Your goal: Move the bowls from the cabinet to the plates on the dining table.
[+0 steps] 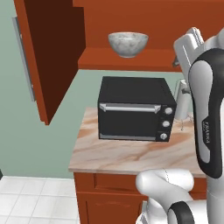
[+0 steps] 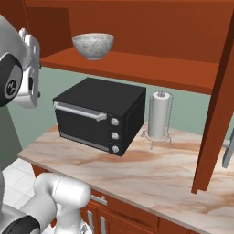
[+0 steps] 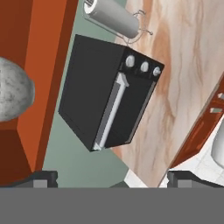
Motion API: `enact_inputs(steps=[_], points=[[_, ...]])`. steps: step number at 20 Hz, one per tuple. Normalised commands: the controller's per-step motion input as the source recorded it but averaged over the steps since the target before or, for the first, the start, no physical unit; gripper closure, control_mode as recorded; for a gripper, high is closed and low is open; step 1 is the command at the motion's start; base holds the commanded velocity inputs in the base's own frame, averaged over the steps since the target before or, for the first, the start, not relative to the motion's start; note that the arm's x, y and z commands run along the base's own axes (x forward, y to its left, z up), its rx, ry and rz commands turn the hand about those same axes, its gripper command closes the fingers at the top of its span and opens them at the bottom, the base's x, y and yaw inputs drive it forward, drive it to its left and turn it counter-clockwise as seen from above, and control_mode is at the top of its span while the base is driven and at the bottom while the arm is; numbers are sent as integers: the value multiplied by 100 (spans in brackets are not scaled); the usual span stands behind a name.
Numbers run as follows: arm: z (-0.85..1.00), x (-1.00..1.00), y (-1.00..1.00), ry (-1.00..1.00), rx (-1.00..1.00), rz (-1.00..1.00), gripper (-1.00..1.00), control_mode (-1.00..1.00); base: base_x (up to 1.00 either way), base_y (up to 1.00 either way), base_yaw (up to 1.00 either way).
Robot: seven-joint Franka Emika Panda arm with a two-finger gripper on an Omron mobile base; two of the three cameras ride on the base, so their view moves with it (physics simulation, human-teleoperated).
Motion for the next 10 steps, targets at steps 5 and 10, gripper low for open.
enact_inputs(steps=[5, 10], points=[[2, 26, 1, -6, -1, 0, -100, -100, 0, 0, 0], [8, 22, -4, -4, -1, 0, -100, -100, 0, 0, 0]])
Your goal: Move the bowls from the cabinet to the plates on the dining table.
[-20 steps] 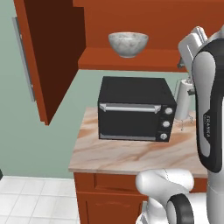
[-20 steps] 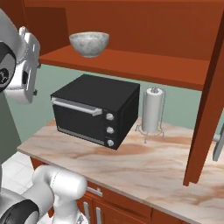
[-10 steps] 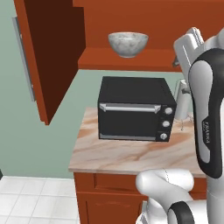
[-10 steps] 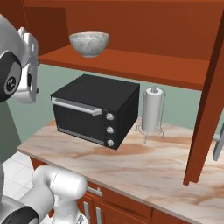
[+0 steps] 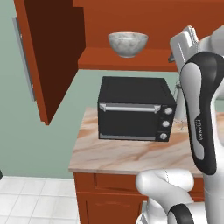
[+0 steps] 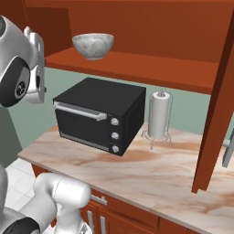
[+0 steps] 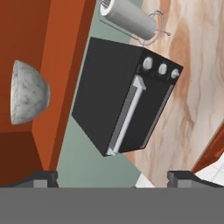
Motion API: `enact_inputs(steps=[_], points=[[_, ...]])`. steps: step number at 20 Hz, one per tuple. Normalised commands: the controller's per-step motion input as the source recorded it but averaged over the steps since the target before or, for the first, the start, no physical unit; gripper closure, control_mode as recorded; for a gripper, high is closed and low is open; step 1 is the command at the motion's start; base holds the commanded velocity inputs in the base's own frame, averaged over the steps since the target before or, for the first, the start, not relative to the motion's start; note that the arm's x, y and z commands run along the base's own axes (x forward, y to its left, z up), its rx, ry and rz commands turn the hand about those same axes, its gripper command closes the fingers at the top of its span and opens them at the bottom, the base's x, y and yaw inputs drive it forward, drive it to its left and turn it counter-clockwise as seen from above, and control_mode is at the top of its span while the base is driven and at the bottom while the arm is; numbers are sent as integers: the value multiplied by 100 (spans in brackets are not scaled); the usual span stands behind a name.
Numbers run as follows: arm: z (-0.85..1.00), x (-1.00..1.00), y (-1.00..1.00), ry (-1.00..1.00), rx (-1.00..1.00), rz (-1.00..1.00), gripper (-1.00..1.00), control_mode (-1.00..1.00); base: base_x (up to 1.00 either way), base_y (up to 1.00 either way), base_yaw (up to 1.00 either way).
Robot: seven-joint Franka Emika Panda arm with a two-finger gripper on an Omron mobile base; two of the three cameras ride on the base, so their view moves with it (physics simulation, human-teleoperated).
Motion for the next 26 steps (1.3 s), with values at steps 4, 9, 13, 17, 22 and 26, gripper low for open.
enact_inputs(steps=[4, 9, 13, 17, 22, 26], points=[[6, 21, -10, 0, 1, 0, -100, -100, 0, 0, 0], [6, 26, -19, 5, 4, 3, -100, -100, 0, 0, 0], [8, 29, -18, 4, 5, 7, -100, -100, 0, 0, 0], [1, 27, -3, -1, 2, 6, -100, -100, 0, 0, 0], [0, 20, 0, -7, 0, 5, -100, -100, 0, 0, 0], [0, 24, 0, -11, 0, 5, -100, -100, 0, 0, 0]])
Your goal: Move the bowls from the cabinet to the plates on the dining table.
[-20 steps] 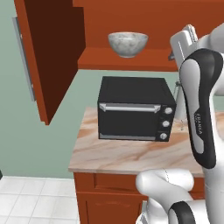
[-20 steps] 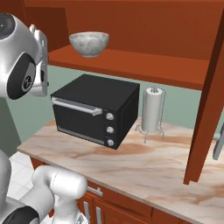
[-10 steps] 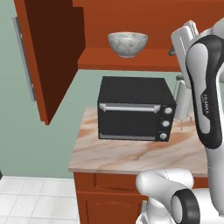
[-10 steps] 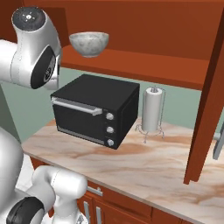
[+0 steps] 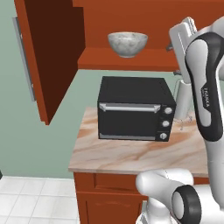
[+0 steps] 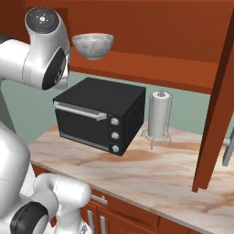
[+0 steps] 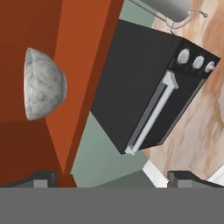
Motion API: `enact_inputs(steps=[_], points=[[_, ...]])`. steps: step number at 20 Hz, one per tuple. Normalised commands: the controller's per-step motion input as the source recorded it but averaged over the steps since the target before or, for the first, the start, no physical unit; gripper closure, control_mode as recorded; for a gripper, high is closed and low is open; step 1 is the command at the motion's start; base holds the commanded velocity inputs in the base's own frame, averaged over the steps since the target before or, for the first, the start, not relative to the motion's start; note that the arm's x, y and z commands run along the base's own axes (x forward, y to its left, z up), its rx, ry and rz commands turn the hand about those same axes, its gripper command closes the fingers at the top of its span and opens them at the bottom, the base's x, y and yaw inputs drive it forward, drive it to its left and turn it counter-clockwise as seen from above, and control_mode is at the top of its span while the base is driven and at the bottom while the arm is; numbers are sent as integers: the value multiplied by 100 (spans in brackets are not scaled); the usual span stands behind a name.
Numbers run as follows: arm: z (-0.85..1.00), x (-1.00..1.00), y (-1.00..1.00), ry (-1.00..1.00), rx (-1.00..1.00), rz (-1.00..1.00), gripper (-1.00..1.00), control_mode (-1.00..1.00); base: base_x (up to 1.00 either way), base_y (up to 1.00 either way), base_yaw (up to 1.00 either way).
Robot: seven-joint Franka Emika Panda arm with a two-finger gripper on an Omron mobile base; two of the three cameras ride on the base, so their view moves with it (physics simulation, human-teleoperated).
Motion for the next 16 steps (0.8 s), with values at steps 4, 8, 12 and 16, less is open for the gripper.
enact_inputs(steps=[4, 8, 12, 16], points=[[0, 26, 0, -9, 0, 4, -100, -100, 0, 0, 0], [-1, 31, -3, -4, 0, 2, -100, -100, 0, 0, 0], [0, 33, -2, 0, 1, 2, -100, -100, 0, 0, 0], [0, 25, -4, 0, 3, 5, -100, -100, 0, 0, 0]])
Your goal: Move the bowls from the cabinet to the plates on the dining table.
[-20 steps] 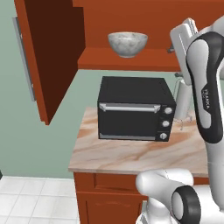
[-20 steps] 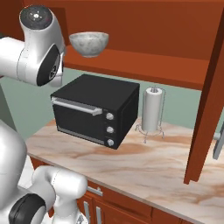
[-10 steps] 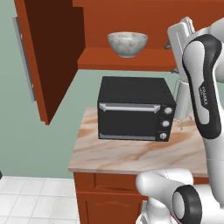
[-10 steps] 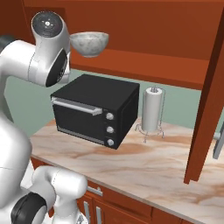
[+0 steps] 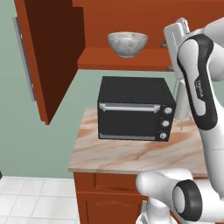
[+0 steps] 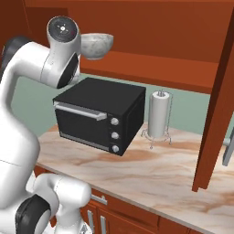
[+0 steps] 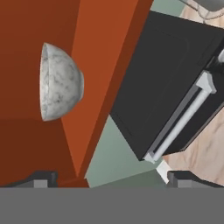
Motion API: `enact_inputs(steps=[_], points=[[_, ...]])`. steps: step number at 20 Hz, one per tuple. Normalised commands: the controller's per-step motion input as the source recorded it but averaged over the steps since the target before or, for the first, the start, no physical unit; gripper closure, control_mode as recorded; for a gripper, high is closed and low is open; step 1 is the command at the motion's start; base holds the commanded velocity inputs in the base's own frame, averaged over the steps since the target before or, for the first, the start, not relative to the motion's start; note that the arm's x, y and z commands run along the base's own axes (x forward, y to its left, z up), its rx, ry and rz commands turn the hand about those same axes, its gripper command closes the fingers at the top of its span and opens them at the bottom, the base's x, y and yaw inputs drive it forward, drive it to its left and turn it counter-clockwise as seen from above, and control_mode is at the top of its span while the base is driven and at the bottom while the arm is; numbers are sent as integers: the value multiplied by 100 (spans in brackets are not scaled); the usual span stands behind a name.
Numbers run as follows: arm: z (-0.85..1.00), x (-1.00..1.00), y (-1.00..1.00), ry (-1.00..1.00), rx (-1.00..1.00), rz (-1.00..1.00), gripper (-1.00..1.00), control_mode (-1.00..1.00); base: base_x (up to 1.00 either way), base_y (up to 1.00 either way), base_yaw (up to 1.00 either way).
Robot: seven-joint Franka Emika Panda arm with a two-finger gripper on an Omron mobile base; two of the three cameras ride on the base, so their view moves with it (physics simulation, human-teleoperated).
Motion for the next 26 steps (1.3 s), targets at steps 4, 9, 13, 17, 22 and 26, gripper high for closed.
enact_inputs(steps=[4, 9, 13, 17, 22, 26], points=[[0, 28, -2, 0, 3, 4, -100, -100, 0, 0, 0], [0, 26, 0, 0, 1, 2, -100, -100, 0, 0, 0], [5, 27, 0, -2, 0, 2, -100, -100, 0, 0, 0], [5, 25, 0, -3, 0, 2, -100, -100, 0, 0, 0], [5, 18, 6, -6, 0, 0, -100, -100, 0, 0, 0], [6, 16, 4, -5, 0, 0, -100, -100, 0, 0, 0]])
